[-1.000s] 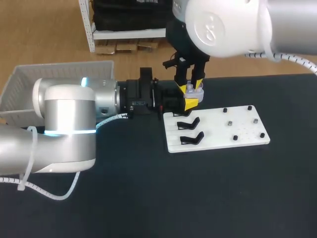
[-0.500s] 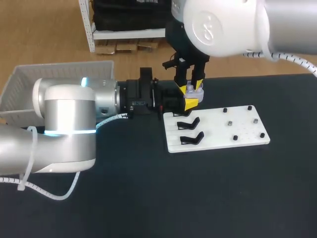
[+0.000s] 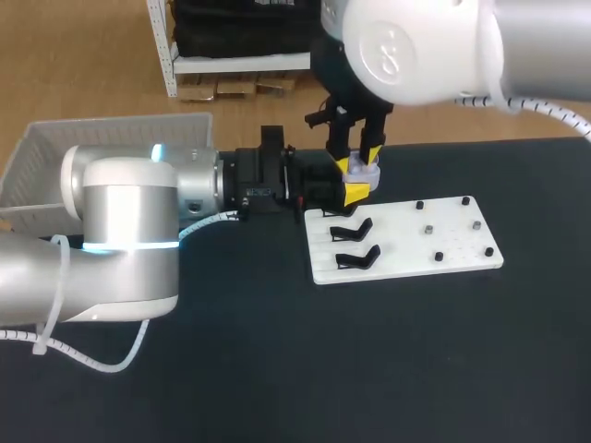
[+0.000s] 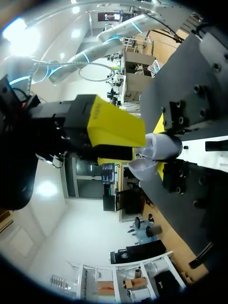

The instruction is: Pick up each earbud case from the left stands, insert the matching earbuds, close the lid, and place the case in the box.

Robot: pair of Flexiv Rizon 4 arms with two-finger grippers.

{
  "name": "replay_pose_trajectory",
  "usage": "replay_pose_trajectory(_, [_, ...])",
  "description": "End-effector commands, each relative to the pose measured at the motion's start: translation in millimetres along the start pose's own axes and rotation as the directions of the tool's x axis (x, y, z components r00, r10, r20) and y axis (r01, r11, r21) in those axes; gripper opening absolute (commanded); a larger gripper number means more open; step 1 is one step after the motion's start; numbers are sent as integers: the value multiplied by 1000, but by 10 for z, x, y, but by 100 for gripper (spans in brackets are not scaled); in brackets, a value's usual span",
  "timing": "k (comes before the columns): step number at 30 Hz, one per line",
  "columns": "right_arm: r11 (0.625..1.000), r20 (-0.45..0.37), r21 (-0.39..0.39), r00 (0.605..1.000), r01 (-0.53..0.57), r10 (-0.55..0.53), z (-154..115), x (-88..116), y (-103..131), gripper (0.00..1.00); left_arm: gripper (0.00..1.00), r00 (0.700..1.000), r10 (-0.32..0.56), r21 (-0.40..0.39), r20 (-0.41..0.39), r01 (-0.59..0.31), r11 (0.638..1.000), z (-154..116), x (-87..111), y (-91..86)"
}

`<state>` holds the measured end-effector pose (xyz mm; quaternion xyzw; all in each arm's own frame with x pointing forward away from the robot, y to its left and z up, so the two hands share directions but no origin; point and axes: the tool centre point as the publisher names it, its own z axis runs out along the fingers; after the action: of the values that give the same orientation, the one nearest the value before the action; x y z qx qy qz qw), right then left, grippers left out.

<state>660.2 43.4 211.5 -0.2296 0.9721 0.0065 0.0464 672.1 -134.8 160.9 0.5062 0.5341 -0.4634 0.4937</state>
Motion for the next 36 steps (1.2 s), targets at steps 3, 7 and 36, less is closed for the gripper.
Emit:
replay_pose_trajectory(3, [1000, 47, 5, 999, 4, -4, -188, 3, 0, 35, 0, 1000, 6, -9, 9, -6, 1000, 3, 19, -16])
replay_pose_trajectory(7, [999, 106, -1, 994, -37, 36, -238, -122, -99, 33, 0, 1000, 6, -9, 9, -6, 1000, 3, 19, -16])
replay_pose_trajectory(36, [985, 101, -9, 980, -173, 173, 168, -160, -450, 40, 0, 1000, 6, -9, 9, -6, 1000, 3, 19, -16])
